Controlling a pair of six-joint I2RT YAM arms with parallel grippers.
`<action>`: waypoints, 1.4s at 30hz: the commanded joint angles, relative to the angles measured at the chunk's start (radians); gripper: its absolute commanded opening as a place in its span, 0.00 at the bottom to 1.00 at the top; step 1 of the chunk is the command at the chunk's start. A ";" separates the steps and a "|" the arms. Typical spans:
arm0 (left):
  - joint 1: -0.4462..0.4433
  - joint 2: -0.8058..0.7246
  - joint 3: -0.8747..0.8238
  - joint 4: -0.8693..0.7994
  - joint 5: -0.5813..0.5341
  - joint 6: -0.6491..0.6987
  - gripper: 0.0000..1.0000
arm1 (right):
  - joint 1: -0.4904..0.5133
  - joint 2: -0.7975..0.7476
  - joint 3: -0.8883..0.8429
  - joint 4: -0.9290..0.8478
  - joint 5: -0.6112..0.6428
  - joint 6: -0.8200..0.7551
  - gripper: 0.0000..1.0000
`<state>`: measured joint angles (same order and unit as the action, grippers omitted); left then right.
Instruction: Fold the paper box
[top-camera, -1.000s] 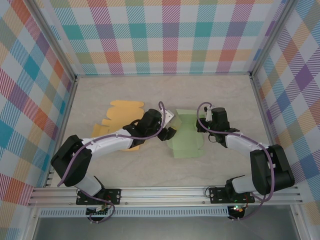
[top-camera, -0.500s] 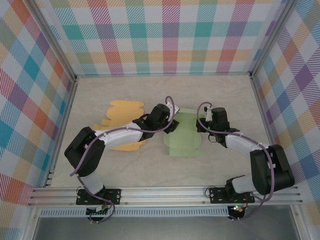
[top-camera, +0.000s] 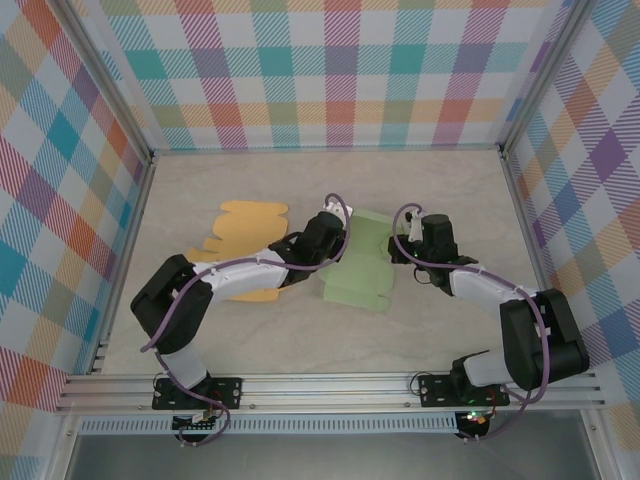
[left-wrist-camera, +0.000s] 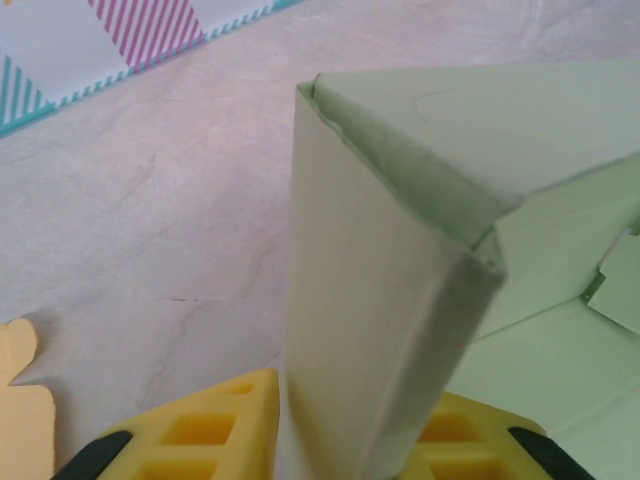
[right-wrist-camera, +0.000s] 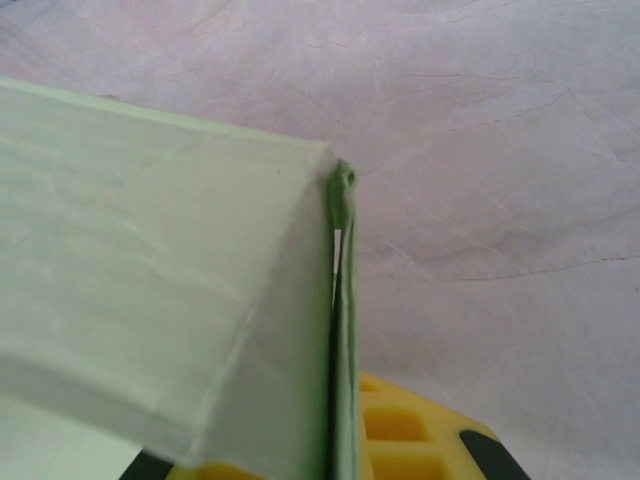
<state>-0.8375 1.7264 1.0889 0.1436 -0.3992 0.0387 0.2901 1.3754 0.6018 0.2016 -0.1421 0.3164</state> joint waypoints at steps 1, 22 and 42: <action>-0.012 0.015 0.002 0.050 -0.170 -0.060 0.23 | 0.003 -0.020 -0.013 0.007 -0.018 0.017 0.00; -0.035 0.137 0.182 -0.330 -0.755 -0.689 0.13 | 0.079 -0.077 -0.028 -0.041 0.067 0.108 0.00; -0.037 -0.047 -0.029 -0.086 -0.273 -0.451 0.65 | 0.092 -0.021 0.032 -0.130 0.140 0.099 0.00</action>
<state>-0.8989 1.7885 1.0962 0.0147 -0.7589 -0.4313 0.3916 1.3399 0.5934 0.1181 -0.0364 0.4080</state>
